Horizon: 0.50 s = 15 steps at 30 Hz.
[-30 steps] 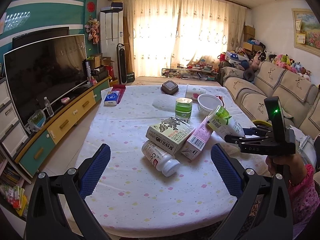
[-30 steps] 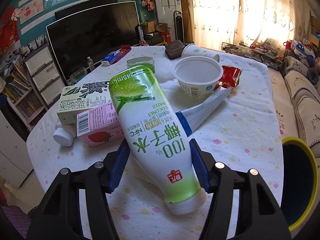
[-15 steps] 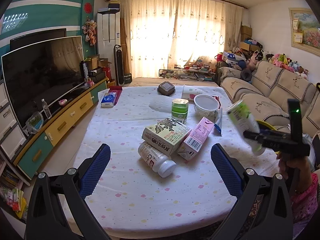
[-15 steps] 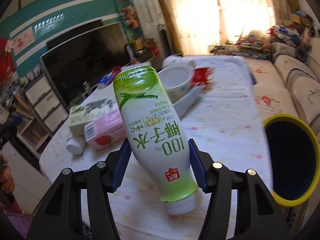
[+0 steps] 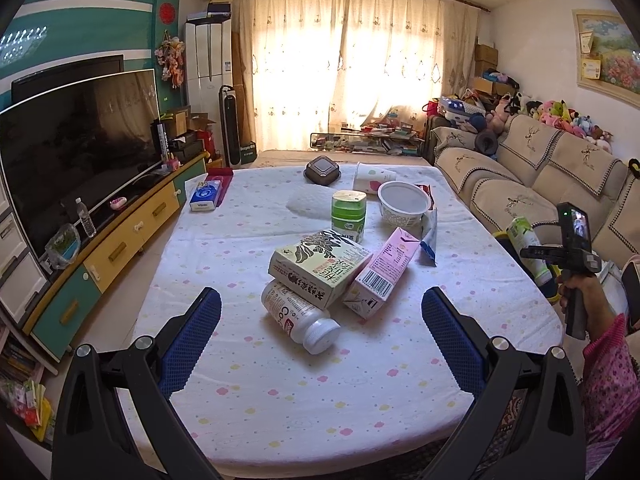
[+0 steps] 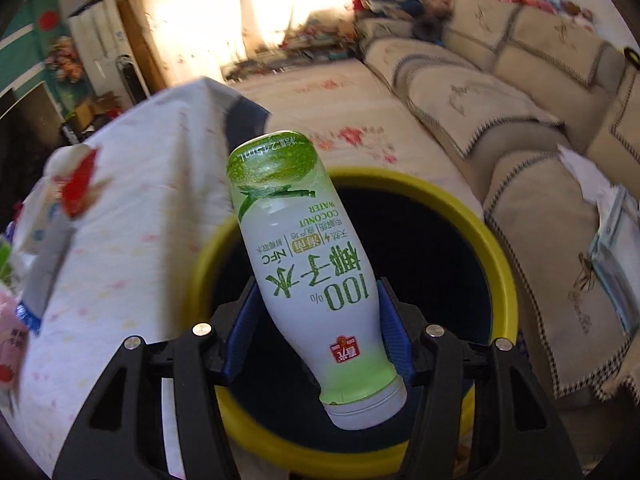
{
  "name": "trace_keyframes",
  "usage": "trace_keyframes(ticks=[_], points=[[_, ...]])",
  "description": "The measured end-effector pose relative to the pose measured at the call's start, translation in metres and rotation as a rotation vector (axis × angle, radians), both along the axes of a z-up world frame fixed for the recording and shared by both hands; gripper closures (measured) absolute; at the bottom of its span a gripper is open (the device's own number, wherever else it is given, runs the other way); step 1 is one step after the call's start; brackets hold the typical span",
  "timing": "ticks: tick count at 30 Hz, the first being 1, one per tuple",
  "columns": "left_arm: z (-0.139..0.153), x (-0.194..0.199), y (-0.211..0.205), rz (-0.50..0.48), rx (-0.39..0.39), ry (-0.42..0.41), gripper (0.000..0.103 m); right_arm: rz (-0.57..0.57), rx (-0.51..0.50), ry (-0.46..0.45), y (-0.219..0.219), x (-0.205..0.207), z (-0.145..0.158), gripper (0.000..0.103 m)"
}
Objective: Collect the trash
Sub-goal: 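Carry the bottle over the yellow-rimmed bin and open the right gripper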
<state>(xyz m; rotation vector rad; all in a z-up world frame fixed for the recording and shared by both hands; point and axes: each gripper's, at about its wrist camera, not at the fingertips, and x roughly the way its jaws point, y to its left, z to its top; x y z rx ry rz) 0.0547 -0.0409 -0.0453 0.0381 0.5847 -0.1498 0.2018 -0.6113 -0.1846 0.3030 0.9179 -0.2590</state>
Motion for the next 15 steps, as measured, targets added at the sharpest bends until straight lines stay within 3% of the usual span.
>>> trace_keyframes(ticks=[6,8,15], points=[[-0.007,0.010,-0.004,-0.015,-0.004,0.024,0.004,-0.027,0.027,0.072,-0.009,0.012,-0.030,0.046],[-0.011,0.015,-0.006,-0.025,-0.005,0.038,0.004,-0.031,0.023,0.060,-0.010,0.009,-0.029,0.040],[-0.020,0.033,-0.011,-0.061,0.030,0.033,0.004,-0.018,0.012,-0.011,-0.005,-0.018,-0.006,0.039]])
